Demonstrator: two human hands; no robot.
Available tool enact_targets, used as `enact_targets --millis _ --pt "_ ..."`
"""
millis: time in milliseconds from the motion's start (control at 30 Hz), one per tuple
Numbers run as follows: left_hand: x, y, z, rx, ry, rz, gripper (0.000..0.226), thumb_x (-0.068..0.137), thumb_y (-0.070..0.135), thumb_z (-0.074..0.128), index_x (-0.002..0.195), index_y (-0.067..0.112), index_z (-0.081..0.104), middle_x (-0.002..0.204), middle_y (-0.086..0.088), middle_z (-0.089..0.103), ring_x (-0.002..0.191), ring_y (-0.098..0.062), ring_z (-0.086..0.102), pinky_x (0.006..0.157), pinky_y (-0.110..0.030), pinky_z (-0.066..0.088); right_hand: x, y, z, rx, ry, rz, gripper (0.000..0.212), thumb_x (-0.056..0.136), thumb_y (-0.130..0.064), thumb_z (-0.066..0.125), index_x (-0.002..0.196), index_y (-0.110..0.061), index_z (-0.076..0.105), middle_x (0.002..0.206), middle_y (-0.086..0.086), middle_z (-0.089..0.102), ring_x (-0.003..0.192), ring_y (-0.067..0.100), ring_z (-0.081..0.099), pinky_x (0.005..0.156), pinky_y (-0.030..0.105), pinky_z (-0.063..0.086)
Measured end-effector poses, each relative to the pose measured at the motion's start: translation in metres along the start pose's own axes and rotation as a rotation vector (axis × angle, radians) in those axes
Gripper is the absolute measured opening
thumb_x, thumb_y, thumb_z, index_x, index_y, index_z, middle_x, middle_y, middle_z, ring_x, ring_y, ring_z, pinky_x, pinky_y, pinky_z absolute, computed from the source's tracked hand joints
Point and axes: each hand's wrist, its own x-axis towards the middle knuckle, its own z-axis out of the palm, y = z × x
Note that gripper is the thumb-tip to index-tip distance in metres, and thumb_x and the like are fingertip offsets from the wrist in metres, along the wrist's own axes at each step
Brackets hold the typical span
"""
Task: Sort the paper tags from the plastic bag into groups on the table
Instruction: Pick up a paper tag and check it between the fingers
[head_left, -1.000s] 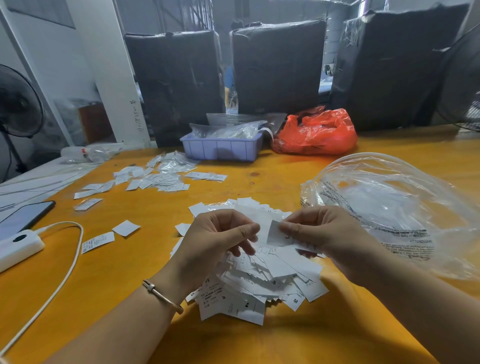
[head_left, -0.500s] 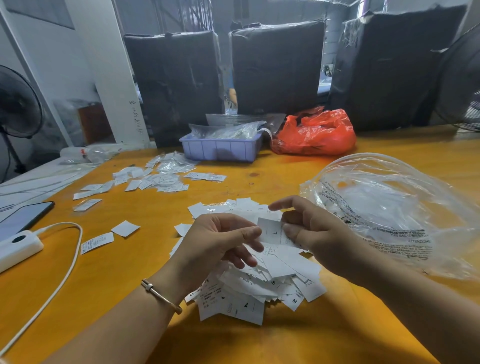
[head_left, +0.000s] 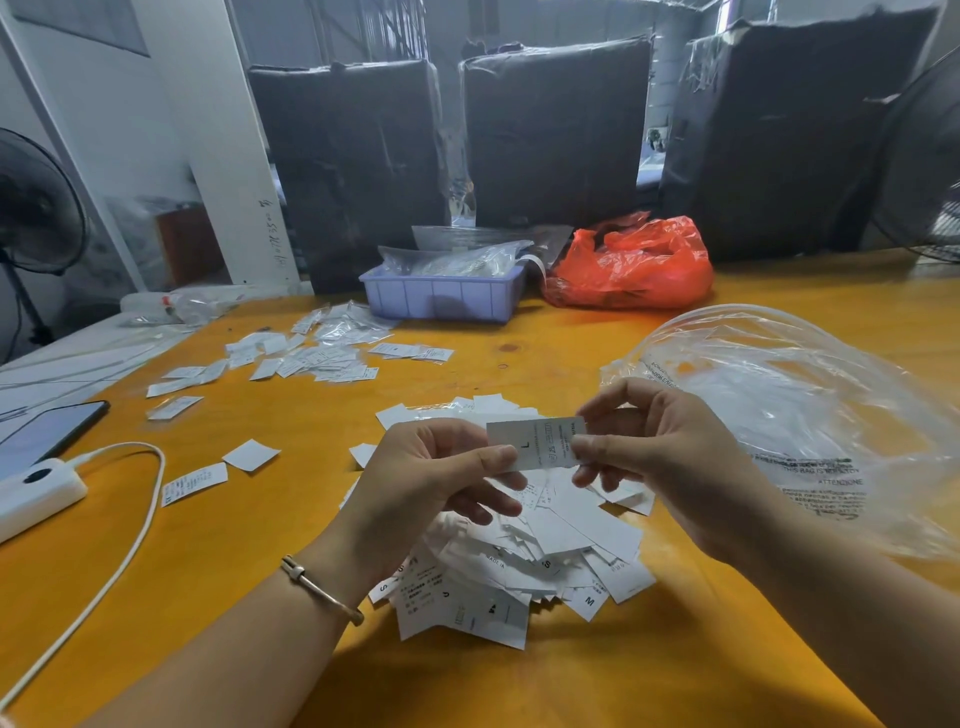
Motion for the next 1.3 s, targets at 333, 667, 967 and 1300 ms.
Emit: enact_targets --millis 333,667,967,1300 --pt "-0.002 0.001 0.004 0.02 -0.035 0.014 0.017 0.078 0.021 0.074 0.094 0.016 0.079 0.084 -0.017 0.076 0.067 -0.028 0.075 0.053 -0.021 0.054 -0.004 0.0 0.012 -0.006 0.002 -0.025 0.029 0.071 -0.02 0.075 0.086 0.003 0.066 0.074 0.02 0.071 0.06 0.03 0.069 0.053 0.027 0.056" --pt "-0.002 0.001 0.005 0.031 -0.062 0.007 0.017 0.081 0.018 0.077 0.095 0.009 0.077 0.084 -0.018 0.075 0.067 -0.029 0.074 0.052 -0.021 0.054 -0.004 -0.001 0.008 -0.102 -0.079 0.046 0.014 0.088 -0.012 0.065 0.081 -0.002 0.072 0.067 0.01 0.07 0.055 0.019 0.064 0.05 0.021 0.049" --pt "-0.001 -0.001 0.006 0.044 -0.06 0.021 0.019 0.081 0.016 0.074 0.094 0.003 0.075 0.081 -0.018 0.075 0.064 -0.027 0.074 0.051 -0.021 0.053 -0.006 -0.002 0.012 -0.082 -0.114 0.047 0.032 0.069 -0.03 0.074 0.083 -0.002 0.072 0.069 0.01 0.07 0.055 0.018 0.063 0.047 0.021 0.047" --pt "0.001 -0.002 0.001 0.194 0.056 0.164 0.013 0.084 0.023 0.076 0.084 0.009 0.075 0.078 -0.002 0.075 0.07 -0.016 0.071 0.055 -0.021 0.051 -0.005 0.003 0.012 -0.146 -0.09 0.017 0.011 0.085 -0.012 0.067 0.085 -0.002 0.071 0.069 0.01 0.071 0.055 0.017 0.064 0.048 0.021 0.047"
